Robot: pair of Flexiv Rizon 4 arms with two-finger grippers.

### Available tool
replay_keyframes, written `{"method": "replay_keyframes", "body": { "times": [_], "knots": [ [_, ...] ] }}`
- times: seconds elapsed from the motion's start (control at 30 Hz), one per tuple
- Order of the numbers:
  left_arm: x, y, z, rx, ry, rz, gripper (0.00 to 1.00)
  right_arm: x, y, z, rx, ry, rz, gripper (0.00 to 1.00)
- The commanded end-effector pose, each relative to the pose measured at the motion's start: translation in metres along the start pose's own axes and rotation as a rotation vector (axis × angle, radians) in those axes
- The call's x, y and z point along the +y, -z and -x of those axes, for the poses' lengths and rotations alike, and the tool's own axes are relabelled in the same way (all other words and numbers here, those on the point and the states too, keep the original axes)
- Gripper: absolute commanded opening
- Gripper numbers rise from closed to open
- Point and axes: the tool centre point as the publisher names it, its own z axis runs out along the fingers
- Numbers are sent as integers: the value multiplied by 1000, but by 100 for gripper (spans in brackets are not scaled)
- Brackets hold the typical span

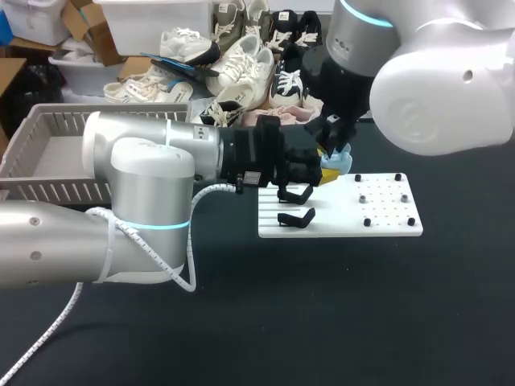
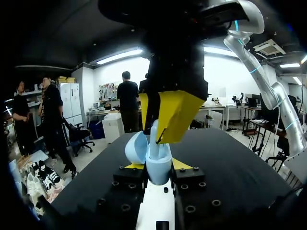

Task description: Pick up each earbud case from the left stands, insert the matching earbuds, close the lid, and place the case in the box.

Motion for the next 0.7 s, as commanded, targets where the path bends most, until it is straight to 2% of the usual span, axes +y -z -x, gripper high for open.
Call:
{"method": "replay_keyframes", "body": {
  "times": [0.03,0.7],
  "knots": [
    [-1,0,0,-2,-1,4,0,2,-1,-3,-1,0,0,0],
    [-1,0,0,-2,-1,4,0,-1,2,-8,-4,-10,-5,0]
  ]
}}
